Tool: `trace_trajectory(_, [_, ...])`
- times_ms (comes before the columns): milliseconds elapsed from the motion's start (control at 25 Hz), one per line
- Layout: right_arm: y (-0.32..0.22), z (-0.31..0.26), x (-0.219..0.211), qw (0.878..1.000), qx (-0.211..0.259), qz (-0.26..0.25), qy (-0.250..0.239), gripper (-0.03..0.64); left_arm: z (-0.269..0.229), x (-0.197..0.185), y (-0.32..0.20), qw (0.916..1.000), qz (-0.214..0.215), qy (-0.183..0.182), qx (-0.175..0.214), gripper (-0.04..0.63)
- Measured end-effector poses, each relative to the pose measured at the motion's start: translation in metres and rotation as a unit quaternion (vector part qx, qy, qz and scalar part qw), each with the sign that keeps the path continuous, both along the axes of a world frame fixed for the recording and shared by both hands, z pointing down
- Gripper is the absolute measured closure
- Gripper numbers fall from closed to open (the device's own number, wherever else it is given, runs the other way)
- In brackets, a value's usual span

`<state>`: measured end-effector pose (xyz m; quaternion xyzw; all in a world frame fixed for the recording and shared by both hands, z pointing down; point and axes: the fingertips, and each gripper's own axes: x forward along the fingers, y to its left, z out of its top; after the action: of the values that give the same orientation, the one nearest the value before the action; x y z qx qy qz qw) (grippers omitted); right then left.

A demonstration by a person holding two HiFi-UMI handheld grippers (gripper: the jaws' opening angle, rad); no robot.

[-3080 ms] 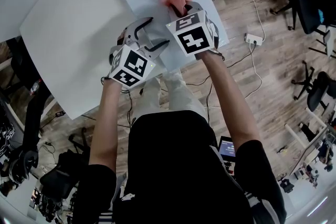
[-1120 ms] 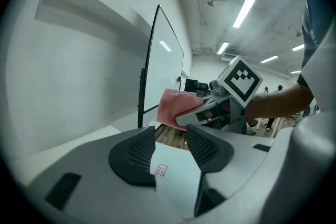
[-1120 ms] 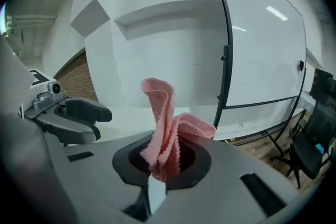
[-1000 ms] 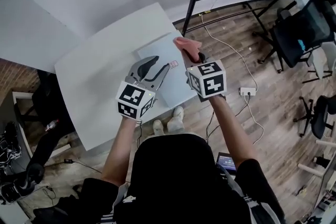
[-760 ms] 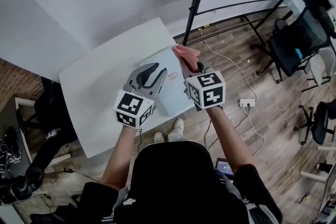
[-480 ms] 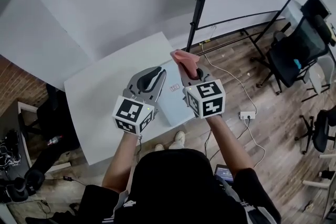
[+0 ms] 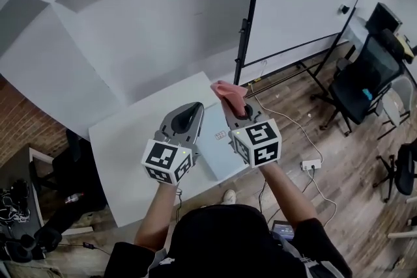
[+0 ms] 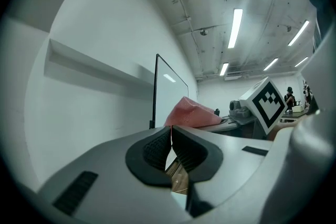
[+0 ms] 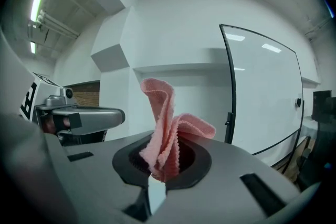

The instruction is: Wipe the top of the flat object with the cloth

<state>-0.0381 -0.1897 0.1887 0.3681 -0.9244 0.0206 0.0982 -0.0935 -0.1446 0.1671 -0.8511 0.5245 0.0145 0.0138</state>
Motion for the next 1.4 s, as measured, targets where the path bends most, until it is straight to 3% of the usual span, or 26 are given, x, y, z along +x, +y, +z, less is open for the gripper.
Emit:
trace_trajectory(280, [0.001, -0.018, 0.004, 0.999, 0.024, 0.006, -0.029, 0.571, -0.009, 0.000, 0.006, 0.9997, -0.001, -0.018, 0.015, 0.583])
trace_trajectory(520, [0.008, -0.020, -0.002, 0.999, 0.028, -0.002, -0.042, 0.571, -0.016, -0.011, 0.010, 0.9995, -0.017, -0.003, 0.024, 0.583])
trace_trajectory(920, [0.006, -0.011, -0.010, 0.999, 0.022, -0.006, -0.034, 0.572, -0.020, -0.027, 0.002, 0.9992, -0.030, 0.001, 0.027, 0.583])
trace_trajectory(1400, [0.003, -0.011, -0.011, 0.999, 0.023, -0.008, -0.038, 0.571, -0.014, -0.021, -0.001, 0.9993, -0.026, -0.009, 0.027, 0.584])
